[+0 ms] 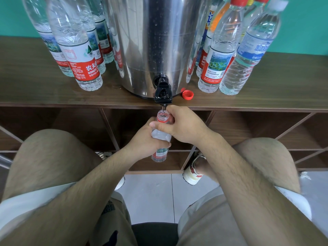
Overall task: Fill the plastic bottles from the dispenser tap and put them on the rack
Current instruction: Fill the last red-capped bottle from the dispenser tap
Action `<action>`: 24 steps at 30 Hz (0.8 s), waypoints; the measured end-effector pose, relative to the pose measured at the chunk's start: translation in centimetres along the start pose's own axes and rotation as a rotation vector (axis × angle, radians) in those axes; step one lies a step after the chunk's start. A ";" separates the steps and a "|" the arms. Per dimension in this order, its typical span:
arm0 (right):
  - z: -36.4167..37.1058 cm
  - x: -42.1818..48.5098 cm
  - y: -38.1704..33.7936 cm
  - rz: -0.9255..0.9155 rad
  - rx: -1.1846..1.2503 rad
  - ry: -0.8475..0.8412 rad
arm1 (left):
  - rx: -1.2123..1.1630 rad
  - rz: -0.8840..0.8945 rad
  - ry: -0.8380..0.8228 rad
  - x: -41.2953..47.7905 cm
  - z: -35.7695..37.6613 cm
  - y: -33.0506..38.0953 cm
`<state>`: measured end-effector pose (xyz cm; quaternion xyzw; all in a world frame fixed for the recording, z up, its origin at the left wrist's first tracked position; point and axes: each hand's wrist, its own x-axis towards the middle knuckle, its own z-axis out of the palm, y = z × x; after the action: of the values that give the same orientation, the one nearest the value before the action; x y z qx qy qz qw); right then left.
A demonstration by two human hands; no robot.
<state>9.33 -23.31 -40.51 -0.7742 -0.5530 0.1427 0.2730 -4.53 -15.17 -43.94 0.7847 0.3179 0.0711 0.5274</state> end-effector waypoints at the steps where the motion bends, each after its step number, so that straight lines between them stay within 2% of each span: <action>1: 0.0 0.0 0.0 0.000 0.001 0.000 | -0.003 -0.002 0.000 0.0 0.0 0.0; 24: 0.1 0.1 0.2 -0.004 -0.005 -0.004 | 0.010 -0.019 0.011 -0.1 0.1 0.2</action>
<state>9.50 -23.21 -40.73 -0.7735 -0.5554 0.1426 0.2702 -4.46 -15.38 -43.77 0.7838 0.3287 0.0686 0.5224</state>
